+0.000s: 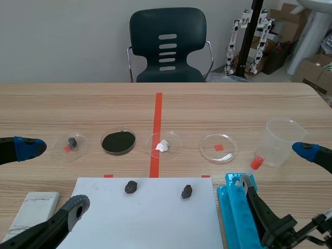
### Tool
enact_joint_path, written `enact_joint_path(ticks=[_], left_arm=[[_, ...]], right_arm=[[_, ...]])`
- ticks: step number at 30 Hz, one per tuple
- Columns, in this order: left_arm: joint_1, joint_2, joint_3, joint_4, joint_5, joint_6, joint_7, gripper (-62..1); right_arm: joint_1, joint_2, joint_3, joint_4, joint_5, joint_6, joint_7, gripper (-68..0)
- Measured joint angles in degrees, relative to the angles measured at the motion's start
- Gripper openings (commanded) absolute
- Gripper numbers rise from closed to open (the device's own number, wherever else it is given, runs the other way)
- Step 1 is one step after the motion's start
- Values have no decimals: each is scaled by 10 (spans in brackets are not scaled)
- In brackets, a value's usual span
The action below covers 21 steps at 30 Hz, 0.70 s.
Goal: Pick up the dropper by the top with the right hand
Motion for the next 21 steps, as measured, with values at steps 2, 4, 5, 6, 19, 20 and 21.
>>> enact_joint_path(ticks=[2,4,5,6,19,20,21], left_arm=[[0,0,0,0,0,0,0,6],[0,0,0,0,0,0,0,6],[0,0,0,0,0,0,0,6],[0,0,0,0,0,0,0,6],[0,0,0,0,0,0,0,6],[0,0,0,0,0,0,0,6],[0,0,0,0,0,0,0,6]], right_arm=[[16,0,-13,-15,-8,0,0,-52],[30,0,-23,-29,-17,0,5,-52],[37,0,-29,-35,-17,0,7,-52],[41,0,-33,-40,-17,0,8,-52],[69,17,-67,-88,-18,-12,68,-114],[69,17,-66,-90,-18,-21,73,-130],[70,17,-66,-94,-18,-22,81,-145]])
